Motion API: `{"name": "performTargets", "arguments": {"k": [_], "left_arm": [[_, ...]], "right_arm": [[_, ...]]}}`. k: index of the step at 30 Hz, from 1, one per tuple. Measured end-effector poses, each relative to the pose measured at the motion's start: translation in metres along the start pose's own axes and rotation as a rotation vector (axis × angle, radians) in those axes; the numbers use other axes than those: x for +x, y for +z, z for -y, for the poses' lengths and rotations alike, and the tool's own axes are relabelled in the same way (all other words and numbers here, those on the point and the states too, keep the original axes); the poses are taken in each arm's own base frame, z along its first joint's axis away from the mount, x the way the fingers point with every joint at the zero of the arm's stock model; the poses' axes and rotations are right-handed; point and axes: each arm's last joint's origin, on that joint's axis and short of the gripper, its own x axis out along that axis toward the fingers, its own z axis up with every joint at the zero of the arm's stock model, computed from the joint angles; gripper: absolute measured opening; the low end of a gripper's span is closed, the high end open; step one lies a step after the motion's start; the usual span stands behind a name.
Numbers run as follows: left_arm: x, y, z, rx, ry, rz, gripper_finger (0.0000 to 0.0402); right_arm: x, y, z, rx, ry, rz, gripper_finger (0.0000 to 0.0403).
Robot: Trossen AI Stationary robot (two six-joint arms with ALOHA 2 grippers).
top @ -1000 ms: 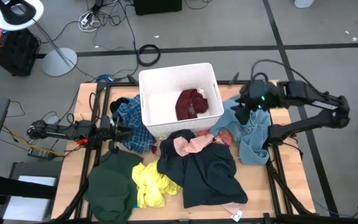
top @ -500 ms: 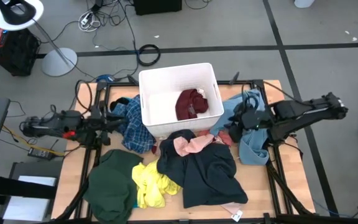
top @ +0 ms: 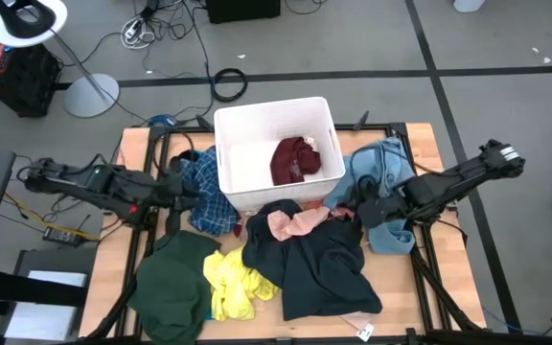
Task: Sort clothes
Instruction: Put the pink sock into the white bin
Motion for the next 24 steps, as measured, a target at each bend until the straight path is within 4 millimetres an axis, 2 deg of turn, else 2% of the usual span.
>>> {"name": "performTargets", "arguments": {"k": [10, 18, 24], "left_arm": [[0.024, -0.001, 0.037, -0.033, -0.013, -0.075, 0.009], [0.021, -0.01, 0.062, -0.129, -0.03, -0.078, 0.009], [0.019, -0.014, 0.073, -0.154, -0.026, -0.067, 0.009]], "right_arm": [[0.041, -0.008, -0.024, -0.23, -0.026, -0.052, 0.0196], [0.084, -0.006, -0.036, -0.357, -0.017, -0.046, 0.0195], [0.116, -0.01, -0.033, -0.369, -0.087, -0.094, 0.017]]}}
